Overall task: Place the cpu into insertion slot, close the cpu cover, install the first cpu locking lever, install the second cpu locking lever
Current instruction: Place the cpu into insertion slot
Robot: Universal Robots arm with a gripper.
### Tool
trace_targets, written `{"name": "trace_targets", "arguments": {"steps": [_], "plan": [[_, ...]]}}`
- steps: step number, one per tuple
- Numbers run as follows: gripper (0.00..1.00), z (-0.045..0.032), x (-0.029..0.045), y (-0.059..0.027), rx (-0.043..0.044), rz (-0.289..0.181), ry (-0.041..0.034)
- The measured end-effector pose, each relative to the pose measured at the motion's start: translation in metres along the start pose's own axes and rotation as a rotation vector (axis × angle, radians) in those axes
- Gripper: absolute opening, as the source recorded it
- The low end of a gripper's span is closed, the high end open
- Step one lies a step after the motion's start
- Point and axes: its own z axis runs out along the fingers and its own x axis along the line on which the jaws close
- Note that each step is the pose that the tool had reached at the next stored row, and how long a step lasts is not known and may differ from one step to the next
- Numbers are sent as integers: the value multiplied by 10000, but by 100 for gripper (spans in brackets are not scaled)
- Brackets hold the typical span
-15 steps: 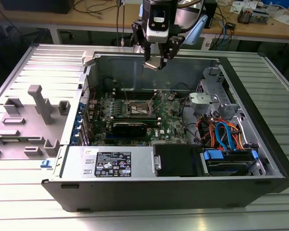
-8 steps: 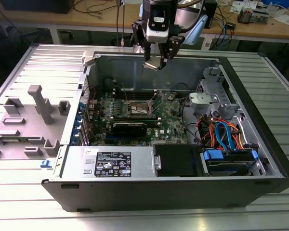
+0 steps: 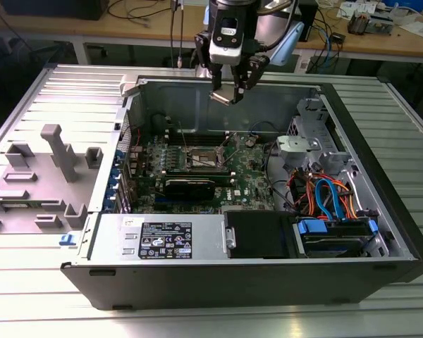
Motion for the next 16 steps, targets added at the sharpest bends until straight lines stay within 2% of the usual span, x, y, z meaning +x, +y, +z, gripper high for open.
{"name": "trace_targets", "arguments": {"steps": [6,16], "plan": [[55,6,43,-43,-1,63,-5],[55,7,46,-45,-2,70,-5]]}}
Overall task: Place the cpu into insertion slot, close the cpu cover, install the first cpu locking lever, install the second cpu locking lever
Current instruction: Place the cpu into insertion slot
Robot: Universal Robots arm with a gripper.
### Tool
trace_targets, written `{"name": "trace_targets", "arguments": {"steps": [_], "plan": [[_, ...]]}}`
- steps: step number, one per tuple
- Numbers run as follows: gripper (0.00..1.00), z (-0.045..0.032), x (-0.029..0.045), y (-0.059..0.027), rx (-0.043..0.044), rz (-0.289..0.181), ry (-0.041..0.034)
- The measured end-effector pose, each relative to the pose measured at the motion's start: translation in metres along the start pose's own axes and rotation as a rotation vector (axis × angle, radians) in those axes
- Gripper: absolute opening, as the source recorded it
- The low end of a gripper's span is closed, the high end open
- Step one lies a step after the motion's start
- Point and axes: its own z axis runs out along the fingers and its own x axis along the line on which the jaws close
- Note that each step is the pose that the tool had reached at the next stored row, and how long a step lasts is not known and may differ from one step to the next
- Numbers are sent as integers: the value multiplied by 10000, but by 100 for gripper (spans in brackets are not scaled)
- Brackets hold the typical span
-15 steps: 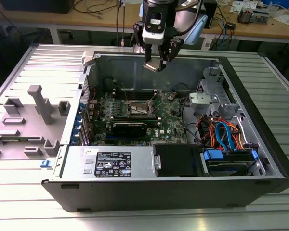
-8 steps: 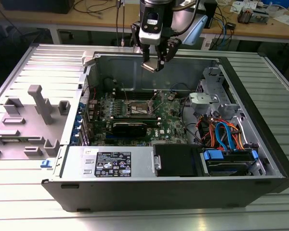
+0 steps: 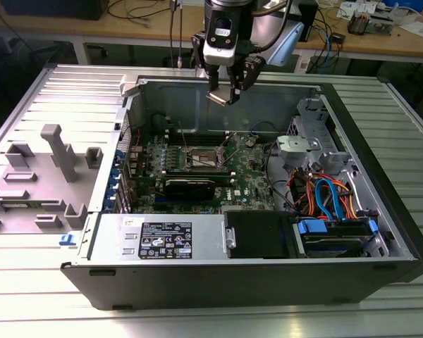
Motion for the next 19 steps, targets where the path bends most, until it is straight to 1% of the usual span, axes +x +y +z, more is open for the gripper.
{"name": "trace_targets", "arguments": {"steps": [4,10,19], "plan": [[55,2,3,-3,-2,108,-10],[55,10,5,-6,-10,518,-47],[55,18,6,-7,-20,989,-88]]}}
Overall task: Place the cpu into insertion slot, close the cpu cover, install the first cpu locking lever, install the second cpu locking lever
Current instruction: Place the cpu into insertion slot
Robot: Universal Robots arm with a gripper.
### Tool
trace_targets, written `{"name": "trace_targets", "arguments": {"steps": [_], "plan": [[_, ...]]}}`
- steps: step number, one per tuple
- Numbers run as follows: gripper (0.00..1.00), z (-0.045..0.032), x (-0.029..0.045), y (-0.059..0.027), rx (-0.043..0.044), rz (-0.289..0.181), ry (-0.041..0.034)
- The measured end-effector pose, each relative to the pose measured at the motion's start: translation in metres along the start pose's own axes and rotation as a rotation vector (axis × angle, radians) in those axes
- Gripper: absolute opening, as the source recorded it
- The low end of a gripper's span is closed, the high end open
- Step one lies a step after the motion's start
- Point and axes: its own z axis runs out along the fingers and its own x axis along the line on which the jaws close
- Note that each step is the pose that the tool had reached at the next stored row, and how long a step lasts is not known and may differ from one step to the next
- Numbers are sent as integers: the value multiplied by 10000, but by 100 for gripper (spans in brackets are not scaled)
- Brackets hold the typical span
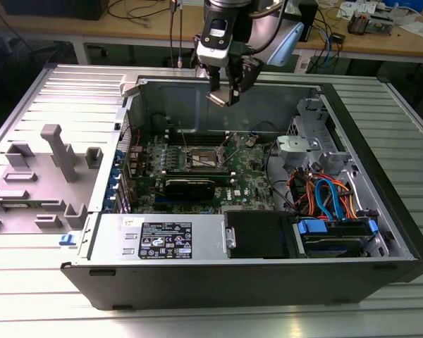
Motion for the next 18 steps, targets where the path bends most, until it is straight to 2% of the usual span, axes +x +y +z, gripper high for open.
{"name": "trace_targets", "arguments": {"steps": [5,18], "plan": [[55,21,0,-3,-3,638,-50],[55,26,18,-26,-7,796,-63]]}}
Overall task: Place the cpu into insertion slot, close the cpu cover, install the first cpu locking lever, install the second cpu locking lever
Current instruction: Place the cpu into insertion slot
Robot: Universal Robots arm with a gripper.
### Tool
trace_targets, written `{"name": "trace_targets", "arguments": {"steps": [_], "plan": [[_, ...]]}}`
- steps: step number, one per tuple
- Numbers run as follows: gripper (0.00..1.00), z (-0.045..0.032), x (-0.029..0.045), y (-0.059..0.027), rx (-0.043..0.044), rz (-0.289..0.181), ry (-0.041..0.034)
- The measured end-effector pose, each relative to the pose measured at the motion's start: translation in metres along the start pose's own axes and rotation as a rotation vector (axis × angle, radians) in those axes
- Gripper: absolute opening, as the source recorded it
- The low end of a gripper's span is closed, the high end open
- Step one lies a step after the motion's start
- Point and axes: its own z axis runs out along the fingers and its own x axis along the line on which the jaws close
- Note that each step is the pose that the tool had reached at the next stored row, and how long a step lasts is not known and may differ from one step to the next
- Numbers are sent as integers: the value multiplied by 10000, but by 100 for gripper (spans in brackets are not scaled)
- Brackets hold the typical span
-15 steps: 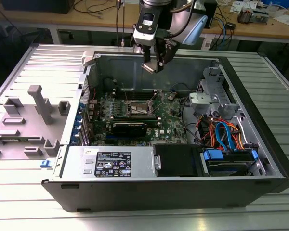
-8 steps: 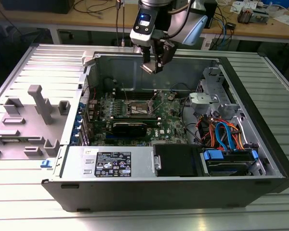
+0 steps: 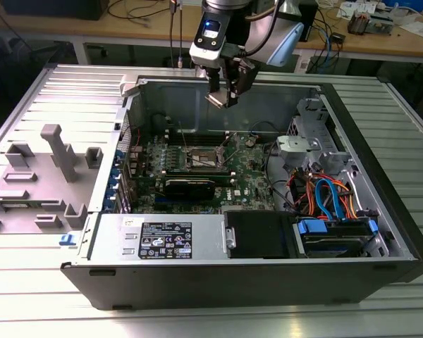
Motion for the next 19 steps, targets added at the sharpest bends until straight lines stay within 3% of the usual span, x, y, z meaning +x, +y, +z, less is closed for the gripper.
{"name": "trace_targets", "arguments": {"steps": [4,9,16,19], "plan": [[55,1,0,-1,-1,140,-12],[55,22,0,-2,-9,913,-71],[55,44,34,-55,-12,1120,-89],[55,57,34,-57,-19,1584,-127]]}}
